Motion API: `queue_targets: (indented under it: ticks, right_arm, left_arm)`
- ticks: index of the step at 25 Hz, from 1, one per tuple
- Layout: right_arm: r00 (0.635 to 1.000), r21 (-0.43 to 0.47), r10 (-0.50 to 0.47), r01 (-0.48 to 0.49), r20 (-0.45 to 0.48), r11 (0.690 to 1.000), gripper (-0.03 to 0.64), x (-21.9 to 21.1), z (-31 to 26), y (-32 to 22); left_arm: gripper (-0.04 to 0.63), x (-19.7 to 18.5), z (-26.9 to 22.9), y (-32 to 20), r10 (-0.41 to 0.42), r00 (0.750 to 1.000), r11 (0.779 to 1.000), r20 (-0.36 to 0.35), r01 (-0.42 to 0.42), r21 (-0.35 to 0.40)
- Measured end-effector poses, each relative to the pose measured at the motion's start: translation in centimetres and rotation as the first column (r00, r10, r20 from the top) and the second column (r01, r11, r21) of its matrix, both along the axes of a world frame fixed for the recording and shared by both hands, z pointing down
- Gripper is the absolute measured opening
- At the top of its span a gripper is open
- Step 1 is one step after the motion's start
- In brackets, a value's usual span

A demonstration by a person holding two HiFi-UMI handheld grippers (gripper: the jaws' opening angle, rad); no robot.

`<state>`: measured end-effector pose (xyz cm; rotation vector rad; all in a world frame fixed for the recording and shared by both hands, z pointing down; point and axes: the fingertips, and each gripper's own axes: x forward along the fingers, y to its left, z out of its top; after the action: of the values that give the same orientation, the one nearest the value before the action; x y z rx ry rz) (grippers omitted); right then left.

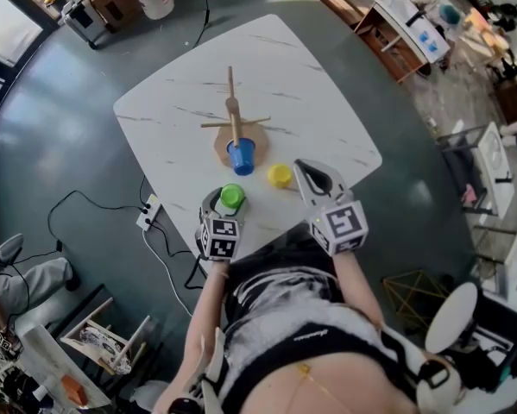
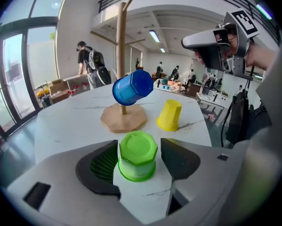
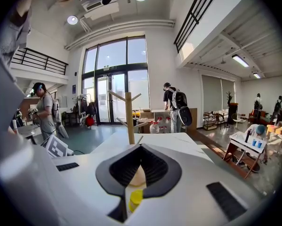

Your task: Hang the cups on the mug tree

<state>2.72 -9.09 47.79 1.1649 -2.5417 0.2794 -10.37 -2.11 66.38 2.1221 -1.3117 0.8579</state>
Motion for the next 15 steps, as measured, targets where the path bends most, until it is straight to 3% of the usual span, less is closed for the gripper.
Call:
queue_targets:
  ticks: [4, 8, 15]
  right_arm:
    - [1.000, -0.003, -0.002, 0.002, 0.000, 1.000, 0.003, 0.0, 0.0, -0.1]
    - [1.000, -0.004, -0.006, 0.006, 0.003, 1.000, 0.003, -0.1, 0.0, -0.2]
    - [1.000, 0.007, -0.007, 0.007, 0.003, 1.000, 0.003, -0.1, -0.1, -0.3]
  left_arm:
    - [0.241, -0.1, -0.3, -0.2, 0.012, 1.000, 1.000, 0.015, -0.012, 0.009]
    - [0.241, 0.0, -0.1, 0.1, 0.023, 1.000, 1.000, 0.007, -0.023, -0.009]
    - [0.241, -0.9, -2.4, -0.5, 0.009, 1.000, 0.999, -0.016, -0.009, 0.035]
